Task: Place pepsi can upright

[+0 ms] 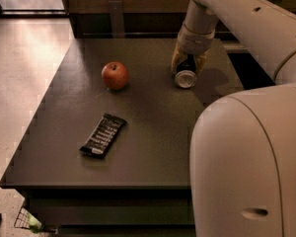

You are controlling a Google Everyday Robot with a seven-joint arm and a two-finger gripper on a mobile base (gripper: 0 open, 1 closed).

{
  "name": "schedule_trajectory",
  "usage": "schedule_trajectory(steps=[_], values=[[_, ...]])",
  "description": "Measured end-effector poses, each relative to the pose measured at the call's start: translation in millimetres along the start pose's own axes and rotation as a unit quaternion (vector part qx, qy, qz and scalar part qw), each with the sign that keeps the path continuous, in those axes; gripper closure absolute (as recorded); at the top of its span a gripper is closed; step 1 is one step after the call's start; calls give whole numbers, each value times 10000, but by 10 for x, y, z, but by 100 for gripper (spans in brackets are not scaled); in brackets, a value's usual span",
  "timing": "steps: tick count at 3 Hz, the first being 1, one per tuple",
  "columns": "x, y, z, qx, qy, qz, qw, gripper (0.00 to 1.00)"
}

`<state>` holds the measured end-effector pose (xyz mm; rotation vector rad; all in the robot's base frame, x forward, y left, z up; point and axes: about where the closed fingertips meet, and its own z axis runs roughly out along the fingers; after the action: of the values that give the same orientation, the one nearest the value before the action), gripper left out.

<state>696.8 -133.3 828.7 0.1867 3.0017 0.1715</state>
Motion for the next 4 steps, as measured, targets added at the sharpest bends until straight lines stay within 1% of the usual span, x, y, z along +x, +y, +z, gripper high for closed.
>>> schedule_trajectory(steps=[1,2,3,4], values=[[-1,-9,-29,25,-51,-38,10000,100],[6,-63,-202,183,-370,-275,9988,100],[43,-173,-440,120,-779,-552,9954,100],[140,-312,-727,-117,-1380,-1002,9853,100]])
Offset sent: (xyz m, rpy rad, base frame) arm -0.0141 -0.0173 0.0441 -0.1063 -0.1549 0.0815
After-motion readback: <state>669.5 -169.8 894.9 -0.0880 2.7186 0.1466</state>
